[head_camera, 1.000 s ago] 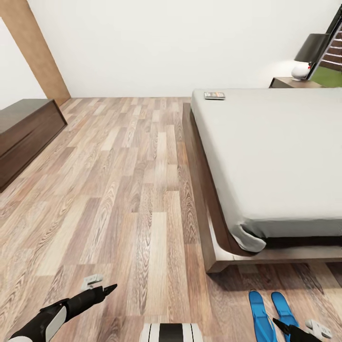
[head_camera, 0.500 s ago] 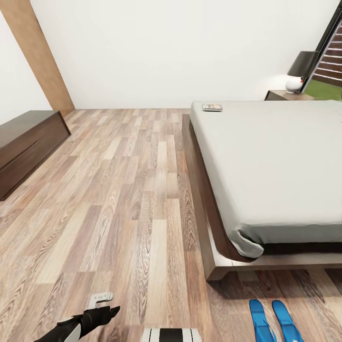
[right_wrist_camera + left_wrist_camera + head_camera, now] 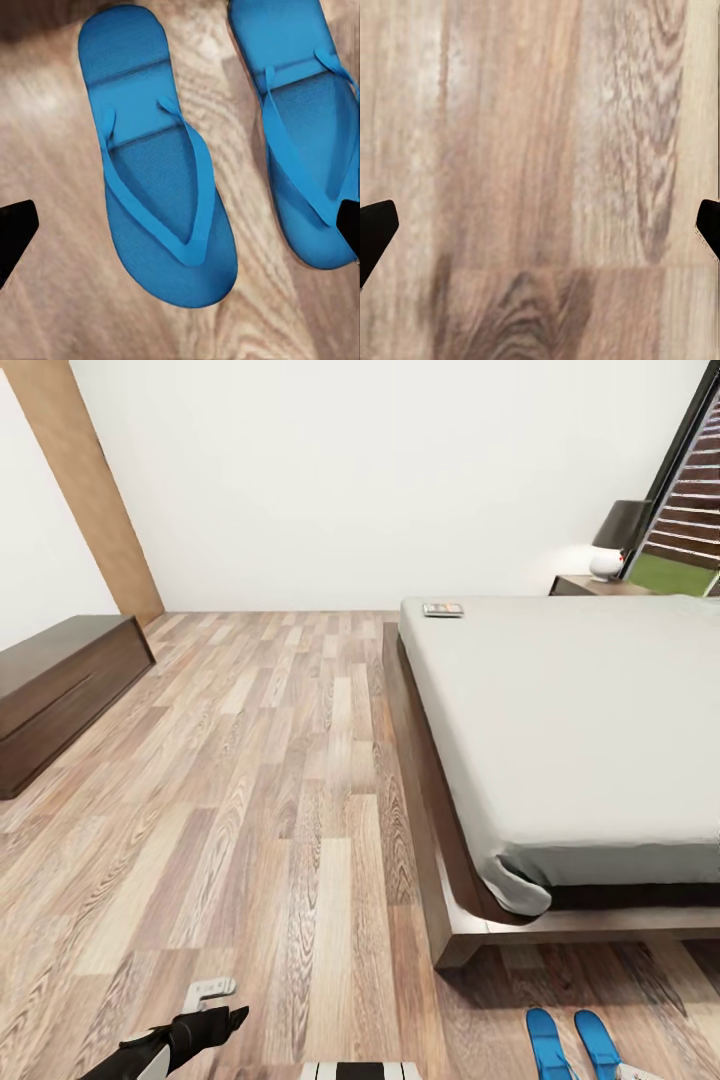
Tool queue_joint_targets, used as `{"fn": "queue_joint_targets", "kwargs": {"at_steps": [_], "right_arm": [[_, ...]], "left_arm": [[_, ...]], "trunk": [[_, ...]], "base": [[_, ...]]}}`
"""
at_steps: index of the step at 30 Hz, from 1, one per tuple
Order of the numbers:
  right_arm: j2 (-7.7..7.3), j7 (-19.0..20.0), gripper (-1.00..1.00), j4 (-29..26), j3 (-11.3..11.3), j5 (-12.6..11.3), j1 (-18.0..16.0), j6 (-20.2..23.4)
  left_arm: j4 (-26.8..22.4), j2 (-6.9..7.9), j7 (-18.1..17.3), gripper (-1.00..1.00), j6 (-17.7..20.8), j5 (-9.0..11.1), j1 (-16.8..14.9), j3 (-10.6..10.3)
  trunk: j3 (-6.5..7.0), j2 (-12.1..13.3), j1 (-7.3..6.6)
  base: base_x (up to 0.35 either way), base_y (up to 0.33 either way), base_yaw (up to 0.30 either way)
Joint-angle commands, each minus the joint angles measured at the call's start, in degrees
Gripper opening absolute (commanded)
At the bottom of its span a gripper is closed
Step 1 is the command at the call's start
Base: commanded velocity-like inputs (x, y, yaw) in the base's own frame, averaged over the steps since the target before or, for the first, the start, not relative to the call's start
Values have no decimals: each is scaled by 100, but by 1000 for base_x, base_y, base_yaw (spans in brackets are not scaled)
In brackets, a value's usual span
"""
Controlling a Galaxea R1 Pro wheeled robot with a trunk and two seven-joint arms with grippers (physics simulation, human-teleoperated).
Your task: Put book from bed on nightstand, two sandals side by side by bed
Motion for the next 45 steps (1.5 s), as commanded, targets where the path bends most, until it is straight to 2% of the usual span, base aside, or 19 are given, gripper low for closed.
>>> {"fn": "queue_joint_targets", "kwargs": {"at_steps": [1, 45], "right_arm": [[2, 44, 100, 8, -40, -19, -3, -37], [2, 55, 100, -44, -32, -37, -3, -87]], "left_arm": [[0, 2, -17, 100, 15, 46, -1, -11], [9, -7, -13, 100, 10, 46, 0, -11]], "trunk": [[19, 0, -3], [994, 59, -117]], "base": [[0, 0, 0], [0, 0, 0]]}}
